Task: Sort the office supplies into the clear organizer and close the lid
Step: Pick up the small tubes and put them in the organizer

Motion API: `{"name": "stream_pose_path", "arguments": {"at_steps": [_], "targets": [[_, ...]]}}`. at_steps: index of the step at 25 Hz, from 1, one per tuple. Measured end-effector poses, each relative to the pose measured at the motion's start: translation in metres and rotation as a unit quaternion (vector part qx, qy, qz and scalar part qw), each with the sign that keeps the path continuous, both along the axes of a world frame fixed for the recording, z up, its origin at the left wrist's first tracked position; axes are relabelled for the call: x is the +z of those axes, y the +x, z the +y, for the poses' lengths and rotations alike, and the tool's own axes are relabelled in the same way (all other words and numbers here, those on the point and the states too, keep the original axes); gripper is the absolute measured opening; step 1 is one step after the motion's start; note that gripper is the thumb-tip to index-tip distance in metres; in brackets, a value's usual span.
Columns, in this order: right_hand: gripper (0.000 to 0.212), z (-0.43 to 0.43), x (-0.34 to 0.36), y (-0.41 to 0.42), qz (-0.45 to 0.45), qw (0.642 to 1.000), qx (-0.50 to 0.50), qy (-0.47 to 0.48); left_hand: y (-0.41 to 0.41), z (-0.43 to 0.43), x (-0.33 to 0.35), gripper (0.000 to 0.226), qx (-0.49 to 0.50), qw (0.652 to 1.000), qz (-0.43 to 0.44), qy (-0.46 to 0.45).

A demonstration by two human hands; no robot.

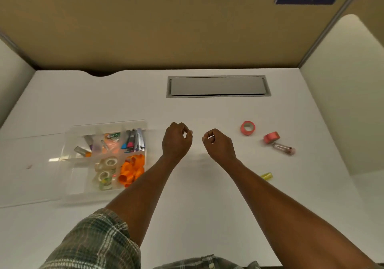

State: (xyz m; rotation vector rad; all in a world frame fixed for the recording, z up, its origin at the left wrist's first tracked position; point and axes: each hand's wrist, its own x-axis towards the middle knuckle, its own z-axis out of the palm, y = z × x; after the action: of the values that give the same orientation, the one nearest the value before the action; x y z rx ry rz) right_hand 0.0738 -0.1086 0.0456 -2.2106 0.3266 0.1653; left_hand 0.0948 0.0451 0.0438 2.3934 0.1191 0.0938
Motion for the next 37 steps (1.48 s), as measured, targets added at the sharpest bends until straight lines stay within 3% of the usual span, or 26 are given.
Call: {"name": "stream_pose_path", "arguments": {"at_steps": [6, 10, 13, 18, 23, 29, 33, 37], "targets": [[0.009, -0.110, -0.011, -0.016, 0.005, 0.997, -0.063, -0.042, -0.005, -0.110, -0.012, 0.012, -0.094, 0.995, 0.035, 0.012], [0.017, -0.179, -0.024, -0.038, -0.018, 0.976, -0.102, -0.194, -0.025, -0.167, -0.029, 0.016, -0.169, 0.983, 0.068, 0.035], [0.029, -0.220, -0.036, -0.049, 0.020, 0.957, -0.071, -0.282, -0.042, -0.197, -0.042, 0.031, -0.239, 0.964, 0.096, 0.072], [0.035, -0.254, -0.053, -0.051, 0.098, 0.956, 0.023, -0.277, -0.060, -0.223, -0.059, 0.062, -0.328, 0.916, 0.156, 0.171], [0.034, -0.252, -0.057, -0.057, 0.080, 0.960, 0.019, -0.266, -0.074, -0.224, -0.071, 0.039, -0.350, 0.906, 0.116, 0.205], [0.023, -0.212, -0.056, -0.061, 0.038, 0.993, -0.068, -0.094, -0.066, -0.196, -0.062, 0.025, -0.167, 0.963, 0.211, 0.018], [0.019, -0.163, -0.045, -0.057, 0.025, 0.994, -0.091, 0.050, -0.055, -0.153, -0.049, 0.021, -0.045, 0.961, 0.235, -0.140], [0.017, -0.106, -0.029, -0.045, 0.056, 0.980, -0.071, 0.176, -0.049, -0.099, -0.033, 0.026, 0.029, 0.953, 0.214, -0.211]]}}
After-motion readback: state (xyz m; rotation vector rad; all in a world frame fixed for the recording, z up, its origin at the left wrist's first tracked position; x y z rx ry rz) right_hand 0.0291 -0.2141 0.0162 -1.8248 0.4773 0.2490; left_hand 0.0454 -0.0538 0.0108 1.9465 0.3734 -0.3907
